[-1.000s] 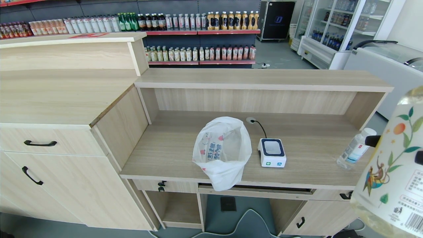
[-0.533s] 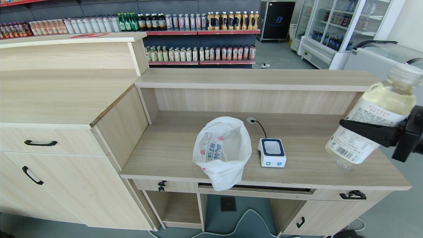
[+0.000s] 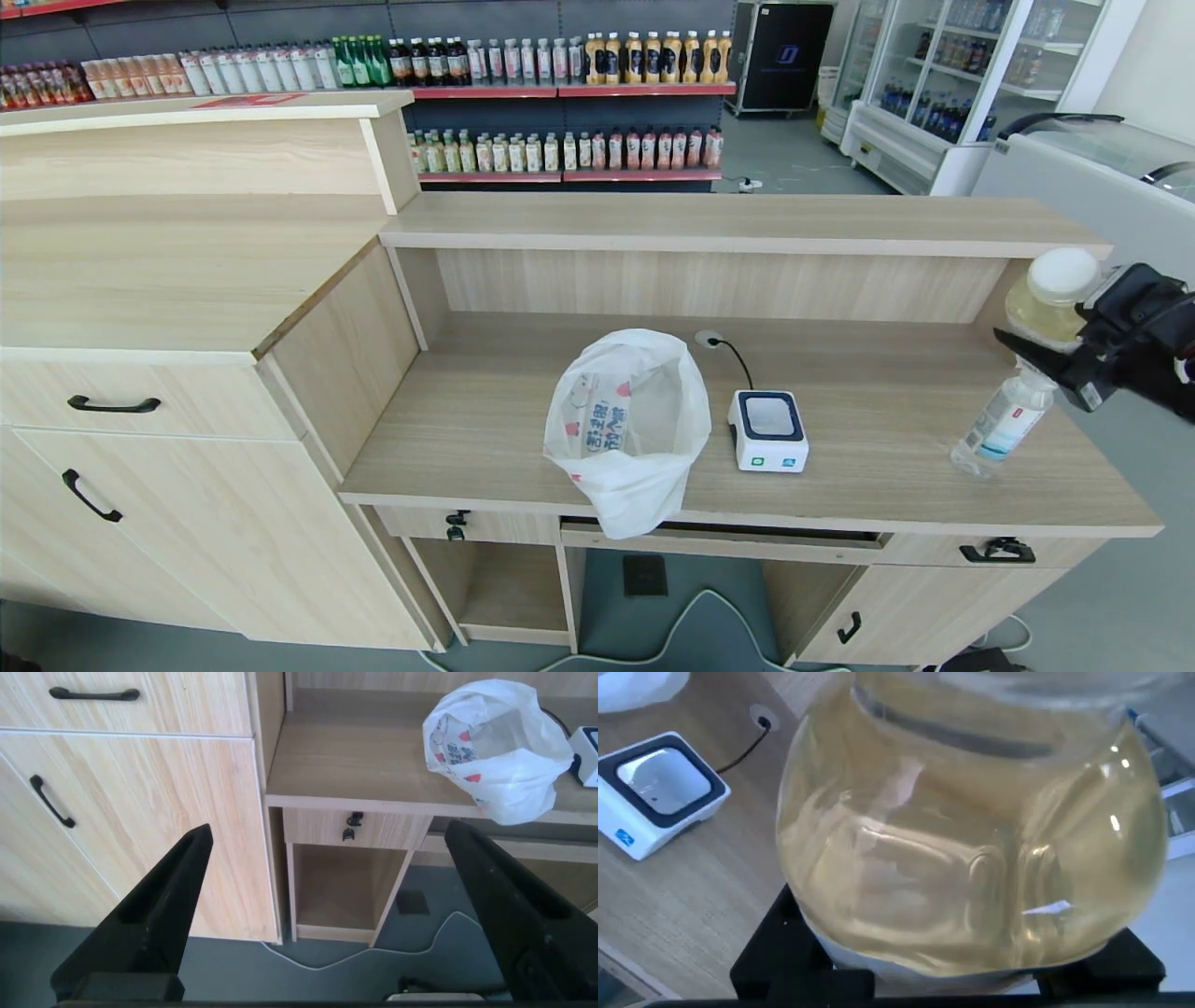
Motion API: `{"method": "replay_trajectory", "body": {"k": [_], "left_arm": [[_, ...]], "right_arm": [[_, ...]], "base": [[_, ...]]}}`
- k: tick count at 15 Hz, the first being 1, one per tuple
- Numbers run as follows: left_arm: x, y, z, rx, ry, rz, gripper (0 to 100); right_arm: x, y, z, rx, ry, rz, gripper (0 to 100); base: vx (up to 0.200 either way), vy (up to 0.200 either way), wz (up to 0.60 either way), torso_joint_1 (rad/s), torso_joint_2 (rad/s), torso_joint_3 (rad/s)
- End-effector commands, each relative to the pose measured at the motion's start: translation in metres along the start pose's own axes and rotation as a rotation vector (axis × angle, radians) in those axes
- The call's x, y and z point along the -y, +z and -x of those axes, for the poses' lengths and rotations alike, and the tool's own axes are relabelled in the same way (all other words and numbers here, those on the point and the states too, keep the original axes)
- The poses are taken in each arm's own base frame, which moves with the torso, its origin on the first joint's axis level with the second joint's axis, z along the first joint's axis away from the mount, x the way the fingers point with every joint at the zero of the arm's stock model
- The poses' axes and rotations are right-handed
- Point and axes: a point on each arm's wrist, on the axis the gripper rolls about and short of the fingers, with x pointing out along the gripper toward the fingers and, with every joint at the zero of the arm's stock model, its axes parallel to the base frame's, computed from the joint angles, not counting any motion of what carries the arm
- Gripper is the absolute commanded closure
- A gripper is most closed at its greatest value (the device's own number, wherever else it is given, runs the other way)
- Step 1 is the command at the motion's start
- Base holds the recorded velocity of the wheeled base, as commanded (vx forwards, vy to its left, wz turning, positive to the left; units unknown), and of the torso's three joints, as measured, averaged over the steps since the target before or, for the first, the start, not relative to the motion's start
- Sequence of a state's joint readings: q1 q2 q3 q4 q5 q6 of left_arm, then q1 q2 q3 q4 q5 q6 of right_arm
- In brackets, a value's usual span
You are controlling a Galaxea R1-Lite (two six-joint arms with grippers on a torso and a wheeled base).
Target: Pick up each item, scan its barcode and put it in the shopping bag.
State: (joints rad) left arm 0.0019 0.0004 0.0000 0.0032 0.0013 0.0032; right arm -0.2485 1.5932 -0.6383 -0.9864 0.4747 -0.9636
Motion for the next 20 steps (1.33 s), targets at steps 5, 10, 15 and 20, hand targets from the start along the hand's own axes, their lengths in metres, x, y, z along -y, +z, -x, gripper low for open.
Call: {"method": "replay_trajectory", "body": {"k": [5,10,15,20], "left_arm": [[0.0,0.0,0.0,0.001,0.0,0.0,0],[0.0,0.0,0.0,0.001,-0.002,0.0,0],[0.0,0.0,0.0,0.001,0.0,0.0,0],[0.0,0.0,0.0,0.001,0.0,0.0,0]], "right_arm": [[-0.025,-0.037,-0.031,0.064,0.021,0.116,100],[-0.033,-0.048,-0.045,0.12,0.037,0.179,100],[-0.06,-0.074,-0.059,0.142,0.108,0.128,100],[-0.078,-0.093,-0.056,0.099,0.159,0.127,100]], "base": [[0.0,0.0,0.12,0.001,0.0,0.0],[0.0,0.0,0.6,0.003,0.0,0.0],[0.0,0.0,0.24,0.001,0.0,0.0],[0.0,0.0,0.0,0.0,0.0,0.0]]}}
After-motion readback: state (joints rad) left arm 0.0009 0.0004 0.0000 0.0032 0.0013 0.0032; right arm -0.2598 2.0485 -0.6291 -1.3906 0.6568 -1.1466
